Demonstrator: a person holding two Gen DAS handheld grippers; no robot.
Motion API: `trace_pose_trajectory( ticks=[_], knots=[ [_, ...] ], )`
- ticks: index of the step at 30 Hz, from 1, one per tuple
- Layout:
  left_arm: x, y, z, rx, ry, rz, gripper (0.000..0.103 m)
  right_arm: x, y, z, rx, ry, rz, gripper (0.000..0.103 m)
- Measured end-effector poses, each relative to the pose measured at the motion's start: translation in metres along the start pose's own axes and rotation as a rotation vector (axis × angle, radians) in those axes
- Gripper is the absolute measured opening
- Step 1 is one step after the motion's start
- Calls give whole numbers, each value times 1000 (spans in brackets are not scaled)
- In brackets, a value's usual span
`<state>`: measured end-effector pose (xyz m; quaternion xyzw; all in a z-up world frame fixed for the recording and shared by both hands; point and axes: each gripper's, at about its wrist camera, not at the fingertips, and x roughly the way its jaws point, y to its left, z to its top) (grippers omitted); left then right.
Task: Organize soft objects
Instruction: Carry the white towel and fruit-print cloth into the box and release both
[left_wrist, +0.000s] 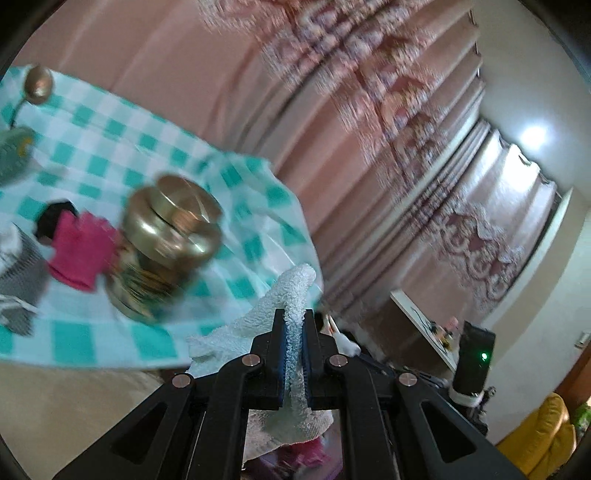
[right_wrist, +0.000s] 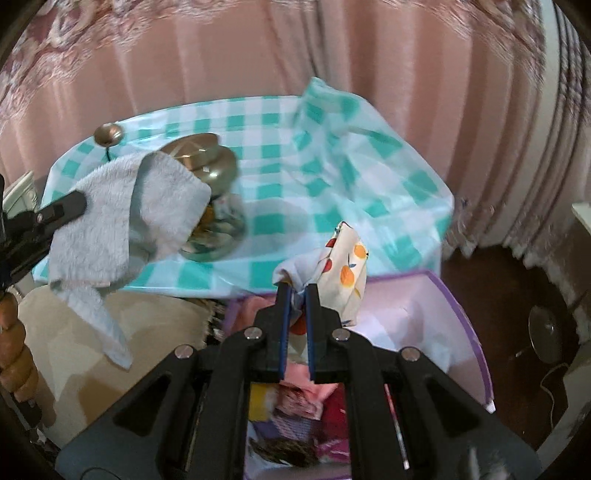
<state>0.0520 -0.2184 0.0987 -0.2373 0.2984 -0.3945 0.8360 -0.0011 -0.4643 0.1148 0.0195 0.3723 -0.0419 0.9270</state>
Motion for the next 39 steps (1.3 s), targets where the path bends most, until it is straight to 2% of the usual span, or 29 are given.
trace_pose_trajectory(
  ticks=[7, 12, 14, 18, 19, 20, 22, 28, 33, 39],
  knots=[
    [49, -40, -23, 51, 120, -52, 7, -6, -51, -10, 102, -18, -45, 10],
    [89, -65, -19, 101, 165, -70, 8, -8, -66, -13, 133, -31, -55, 10],
    [106, -71, -17, 117, 175, -54, 9, -6, -70, -13, 140, -24, -51, 13],
    [140, -75, -17, 143, 228, -11, 33, -2, -76, -15, 156, -11, -52, 17],
    [147, -74, -18, 143, 238, 3, 36, -1, -77, -15, 162, -2, -47, 28],
    [149, -73, -18, 141, 240, 15, 37, 2, -79, -16, 169, 11, -41, 45],
    [146, -69, -19, 140, 233, 24, 39, 1, -81, -19, 173, 8, -27, 58],
    [133, -55, -25, 166, 205, 103, 42, 4, -79, -23, 179, 17, 0, 61],
    [120, -45, -32, 227, 188, 173, 43, 1, -70, -21, 160, 2, 28, 61],
    [101, -36, -35, 252, 206, 173, 43, 2, -54, -18, 124, 0, 39, 61]
  ],
)
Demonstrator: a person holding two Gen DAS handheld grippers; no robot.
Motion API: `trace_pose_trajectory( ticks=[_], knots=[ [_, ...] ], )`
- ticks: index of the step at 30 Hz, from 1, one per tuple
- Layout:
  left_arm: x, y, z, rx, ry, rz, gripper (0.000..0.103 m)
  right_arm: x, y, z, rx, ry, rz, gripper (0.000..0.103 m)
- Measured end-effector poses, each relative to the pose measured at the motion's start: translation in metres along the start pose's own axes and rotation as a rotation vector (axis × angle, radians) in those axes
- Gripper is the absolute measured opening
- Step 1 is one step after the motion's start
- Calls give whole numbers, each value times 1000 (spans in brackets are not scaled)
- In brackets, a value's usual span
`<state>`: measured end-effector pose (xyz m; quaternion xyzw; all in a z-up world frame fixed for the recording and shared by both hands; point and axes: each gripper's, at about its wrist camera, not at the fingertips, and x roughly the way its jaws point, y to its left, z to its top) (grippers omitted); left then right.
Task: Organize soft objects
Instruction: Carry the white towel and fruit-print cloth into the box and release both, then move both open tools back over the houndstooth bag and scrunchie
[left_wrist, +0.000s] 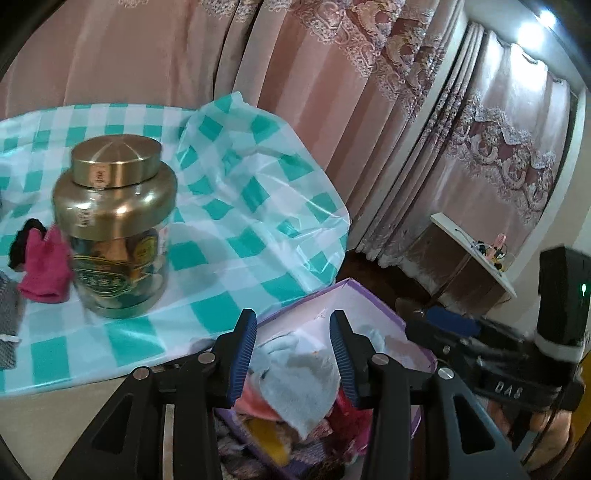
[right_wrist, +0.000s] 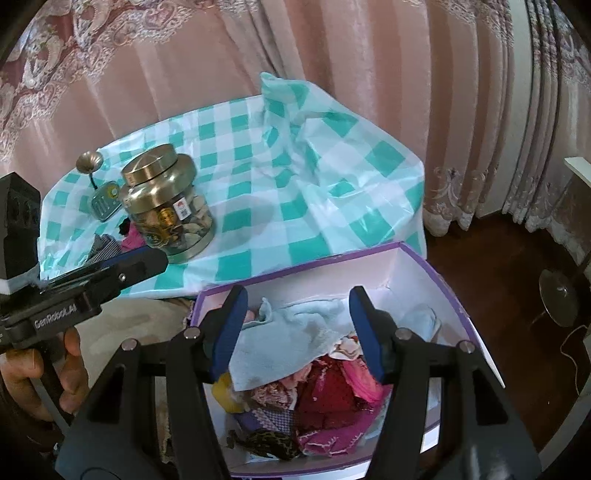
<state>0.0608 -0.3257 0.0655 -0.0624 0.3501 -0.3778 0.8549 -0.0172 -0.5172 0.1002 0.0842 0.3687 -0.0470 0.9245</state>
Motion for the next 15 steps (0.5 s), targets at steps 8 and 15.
trace_pose_trajectory(
  ticks=[8, 15],
  knots=[
    [-24, 28, -22, 17, 25, 68, 43, 9, 43, -8, -86, 34, 73, 61],
    [-60, 65, -37, -40, 10, 109, 43, 19, 95, -23, -183, 74, 135, 61]
  ],
)
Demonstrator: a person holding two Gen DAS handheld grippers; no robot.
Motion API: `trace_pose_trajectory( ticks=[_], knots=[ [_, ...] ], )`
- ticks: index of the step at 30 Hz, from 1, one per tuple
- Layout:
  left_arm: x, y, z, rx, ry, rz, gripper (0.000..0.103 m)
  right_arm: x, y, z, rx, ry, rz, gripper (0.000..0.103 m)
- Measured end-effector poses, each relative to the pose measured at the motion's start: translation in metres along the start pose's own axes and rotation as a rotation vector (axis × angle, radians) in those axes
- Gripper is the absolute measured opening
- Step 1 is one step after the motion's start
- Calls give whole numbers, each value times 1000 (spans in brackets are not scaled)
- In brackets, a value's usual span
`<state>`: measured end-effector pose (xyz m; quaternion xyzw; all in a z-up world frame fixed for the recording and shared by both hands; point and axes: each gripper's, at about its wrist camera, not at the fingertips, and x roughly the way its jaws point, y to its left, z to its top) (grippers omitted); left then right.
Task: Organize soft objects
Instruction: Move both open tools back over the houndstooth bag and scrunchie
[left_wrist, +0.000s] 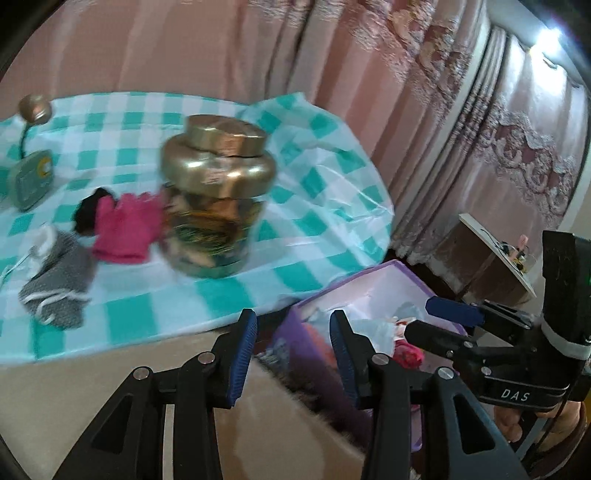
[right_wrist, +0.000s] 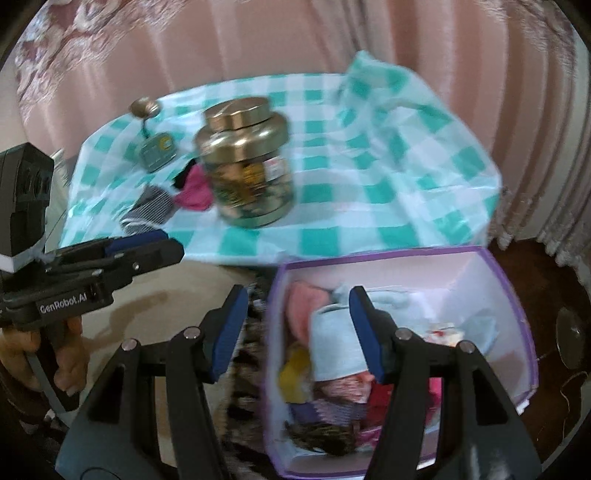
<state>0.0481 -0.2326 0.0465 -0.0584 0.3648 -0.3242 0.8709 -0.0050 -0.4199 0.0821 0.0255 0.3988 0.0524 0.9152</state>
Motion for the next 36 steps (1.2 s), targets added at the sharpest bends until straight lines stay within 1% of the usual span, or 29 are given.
trace_pose_trajectory(
  ticks=[5, 10, 15, 18, 21, 25, 30, 36],
  knots=[
    [-22, 34, -16, -72, -1, 50, 43, 14, 33, -4, -43, 24, 65, 61],
    [-44, 61, -26, -129, -24, 84, 43, 28, 67, -8, -84, 53, 124, 61],
    [-59, 86, -34, -194, -39, 95, 43, 35, 92, -7, -129, 55, 147, 61],
    [-67, 103, -35, -247, -52, 104, 43, 42, 106, -7, -168, 59, 144, 61],
    [-71, 118, -34, -291, -55, 110, 43, 50, 123, -7, -203, 65, 179, 61],
    [-71, 135, -30, -338, -42, 131, 42, 60, 141, -6, -238, 70, 195, 61],
    [-68, 153, -13, -329, -39, 163, 42, 75, 158, -5, -289, 87, 198, 65],
    [-48, 184, 15, -347, -3, 203, 42, 86, 164, -6, -314, 98, 185, 69]
  ],
)
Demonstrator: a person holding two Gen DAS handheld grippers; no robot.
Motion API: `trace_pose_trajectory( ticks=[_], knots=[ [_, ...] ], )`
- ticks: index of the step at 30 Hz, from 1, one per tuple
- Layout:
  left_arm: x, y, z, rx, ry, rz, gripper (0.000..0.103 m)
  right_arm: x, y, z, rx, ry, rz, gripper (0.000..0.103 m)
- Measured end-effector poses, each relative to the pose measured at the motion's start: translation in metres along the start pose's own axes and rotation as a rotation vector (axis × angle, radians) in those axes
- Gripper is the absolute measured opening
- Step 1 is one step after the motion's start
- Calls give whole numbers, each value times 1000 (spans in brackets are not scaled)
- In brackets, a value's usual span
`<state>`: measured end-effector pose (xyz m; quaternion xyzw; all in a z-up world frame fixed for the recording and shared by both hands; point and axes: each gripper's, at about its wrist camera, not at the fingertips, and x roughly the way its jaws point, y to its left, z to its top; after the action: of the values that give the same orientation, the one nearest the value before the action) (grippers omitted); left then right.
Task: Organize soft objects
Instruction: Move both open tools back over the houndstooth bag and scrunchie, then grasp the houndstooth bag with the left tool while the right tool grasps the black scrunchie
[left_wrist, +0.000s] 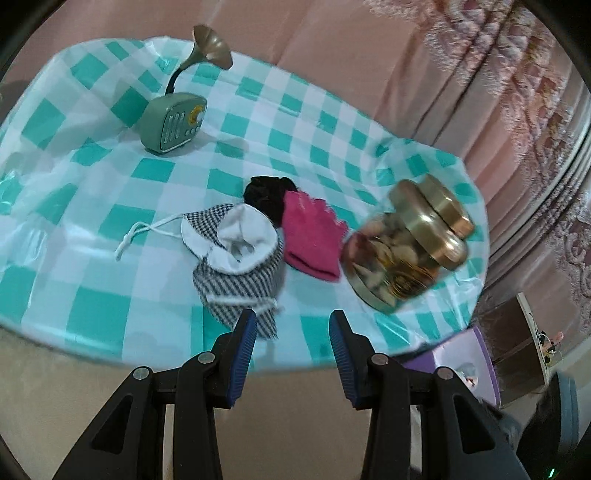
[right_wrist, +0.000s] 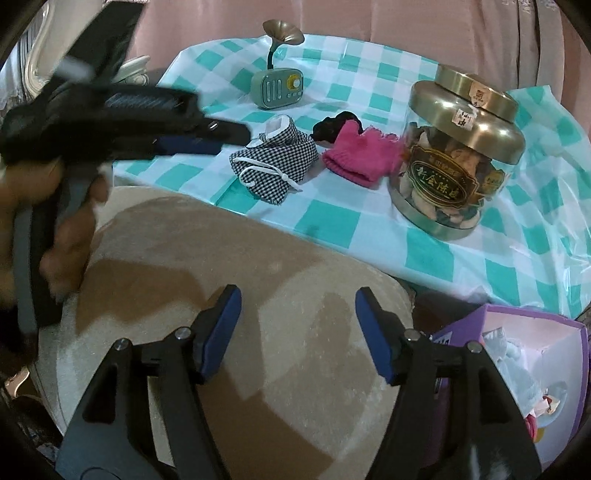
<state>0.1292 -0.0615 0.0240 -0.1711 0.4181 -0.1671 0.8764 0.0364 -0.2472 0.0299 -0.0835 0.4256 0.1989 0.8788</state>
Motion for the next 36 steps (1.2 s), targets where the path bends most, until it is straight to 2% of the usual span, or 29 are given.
trace_pose_trajectory(
  ticks=[5, 6, 8, 10, 11, 12, 13, 14, 15, 18, 22, 25, 27, 32, 36],
  knots=[
    [30, 7, 31, -9, 39, 63, 44, 5, 0, 0, 2, 14, -8, 74],
    [35, 7, 35, -3, 47, 77, 49, 6, 0, 0, 3, 17, -8, 74],
    [53, 9, 44, -4, 89, 122, 53, 7, -2, 0, 9, 24, -3, 75],
    [68, 11, 49, -9, 125, 148, 52, 7, -3, 0, 16, 27, 1, 76],
    [74, 13, 49, -5, 136, 161, 46, 7, -4, -1, 18, 28, 2, 77],
    [78, 16, 51, -13, 142, 168, 21, 8, -4, 0, 20, 31, 3, 77],
    [83, 22, 52, -37, 148, 164, 15, 9, -5, 0, 21, 34, 3, 77],
    [88, 30, 53, -71, 160, 131, 15, 11, -6, 1, 24, 40, 5, 77],
    [91, 37, 54, -101, 166, 105, 10, 11, -6, 1, 27, 44, 6, 78],
    [85, 55, 54, -185, 112, 31, 7, 15, -8, 2, 35, 59, 11, 79],
    [47, 75, 55, -258, -66, -33, 7, 17, -8, 6, 36, 64, 18, 79],
    [22, 89, 53, -295, -169, -18, 7, 19, -7, 15, 21, 58, 5, 79],
    [9, 95, 48, -309, -226, 18, 7, 22, -4, 24, -1, 55, -12, 79],
    [3, 100, 43, -325, -271, 26, 7, 34, 14, 56, -110, 21, -78, 79],
    [-4, 102, 41, -338, -315, 25, 7, 53, 28, 100, -190, -46, -196, 79]
  ],
)
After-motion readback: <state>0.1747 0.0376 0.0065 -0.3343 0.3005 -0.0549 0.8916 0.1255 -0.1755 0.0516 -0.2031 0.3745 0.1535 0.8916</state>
